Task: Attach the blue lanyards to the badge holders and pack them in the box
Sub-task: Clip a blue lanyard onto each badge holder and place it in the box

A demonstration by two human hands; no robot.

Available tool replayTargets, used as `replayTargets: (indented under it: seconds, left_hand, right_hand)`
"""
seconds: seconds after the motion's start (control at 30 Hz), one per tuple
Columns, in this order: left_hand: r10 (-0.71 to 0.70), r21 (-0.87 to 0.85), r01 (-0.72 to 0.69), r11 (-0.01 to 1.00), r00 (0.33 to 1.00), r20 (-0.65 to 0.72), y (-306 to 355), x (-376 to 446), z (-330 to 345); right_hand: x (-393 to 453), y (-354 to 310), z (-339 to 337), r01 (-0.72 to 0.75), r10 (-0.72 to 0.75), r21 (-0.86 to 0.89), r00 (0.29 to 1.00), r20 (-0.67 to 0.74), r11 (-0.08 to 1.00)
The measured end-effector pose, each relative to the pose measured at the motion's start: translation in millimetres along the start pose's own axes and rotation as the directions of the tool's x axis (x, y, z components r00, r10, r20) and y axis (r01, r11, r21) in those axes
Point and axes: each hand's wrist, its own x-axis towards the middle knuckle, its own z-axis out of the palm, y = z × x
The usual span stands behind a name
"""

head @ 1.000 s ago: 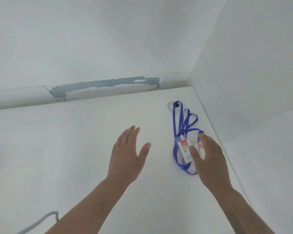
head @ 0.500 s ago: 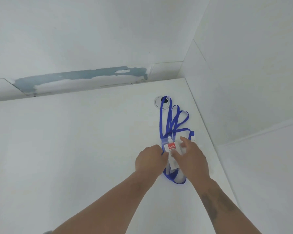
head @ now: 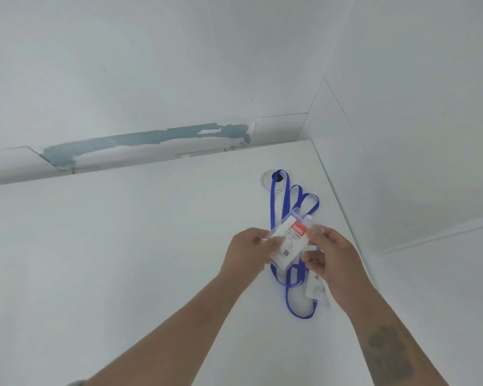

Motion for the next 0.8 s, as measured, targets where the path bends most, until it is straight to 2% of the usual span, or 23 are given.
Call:
replayTargets:
  seconds: [0.1, 0.2, 0.33, 0.4, 0.47, 0.57, 0.7, 0.8]
  left_hand:
    - [-0.068, -0.325, 0.101, 0.94, 0.992, 0.111, 14, -11, -23]
    - [-0.019, -0.45, 0.08, 0.889, 0.99, 0.14, 28, -23, -47]
    - [0.078, -0.461, -0.037, 0.887, 0.994, 0.07, 48, -35, -82]
    - [0.122, -0.459, -0.092, 0.884, 0.992, 0.037, 58, -42, -102]
    - [0.168, -0.452, -0.139, 0.881, 0.986, 0.024, 65, -51, -120]
    - [0.222, -0.44, -0.191, 0.878, 0.975, 0.02, 74, -69, -146]
    - [0.281, -0.443, -0.249, 0.861, 0.96, 0.007, 86, -96, -176]
    - [0.308, -0.479, -0.282, 0.831, 0.951, -0.026, 93, -113, -196]
  right_hand:
    - [-13, -12, 10, -0.024, 0.014, 0.145, 0.997, 0.071, 0.989]
    - [-27, -25, 26, -0.009, -0.01, 0.143, 0.991, 0.13, 0.99]
    - [-40, -45, 42, 0.105, -0.108, 0.028, 0.982, 0.155, 0.994]
    - [-47, -56, 50, 0.206, -0.198, -0.053, 0.971, 0.134, 0.977]
    - [-55, -65, 60, 0.358, -0.34, -0.214, 0.933, 0.118, 0.909]
    - [-72, -75, 85, 0.541, -0.505, -0.359, 0.841, 0.196, 0.761]
    - [-97, -89, 125, 0.615, -0.529, -0.329, 0.787, 0.317, 0.717]
    - [-114, -93, 154, 0.643, -0.562, -0.244, 0.759, 0.329, 0.726]
